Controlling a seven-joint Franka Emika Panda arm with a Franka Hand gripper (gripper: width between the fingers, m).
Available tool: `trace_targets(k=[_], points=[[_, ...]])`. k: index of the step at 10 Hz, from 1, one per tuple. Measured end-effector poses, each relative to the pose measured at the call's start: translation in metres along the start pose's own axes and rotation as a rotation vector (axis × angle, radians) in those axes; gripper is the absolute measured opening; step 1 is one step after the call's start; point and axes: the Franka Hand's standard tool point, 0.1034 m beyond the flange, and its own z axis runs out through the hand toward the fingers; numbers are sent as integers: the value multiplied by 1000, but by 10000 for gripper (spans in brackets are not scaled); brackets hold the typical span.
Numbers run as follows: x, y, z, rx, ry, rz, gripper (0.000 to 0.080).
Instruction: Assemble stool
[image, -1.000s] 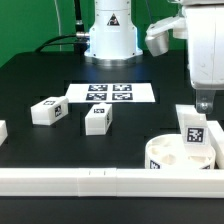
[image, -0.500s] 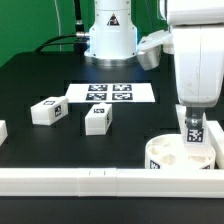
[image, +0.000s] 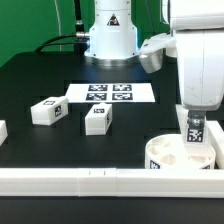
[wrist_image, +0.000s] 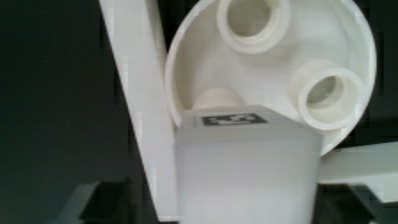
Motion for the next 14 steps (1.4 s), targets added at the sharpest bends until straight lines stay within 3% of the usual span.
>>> trace_targets(k=[1,2,5,14], points=[[0,0,0,1,0,0,392],[0,0,0,1,0,0,337],[0,0,0,1,1,31,337],[11,-4,2,20,35,838,338]])
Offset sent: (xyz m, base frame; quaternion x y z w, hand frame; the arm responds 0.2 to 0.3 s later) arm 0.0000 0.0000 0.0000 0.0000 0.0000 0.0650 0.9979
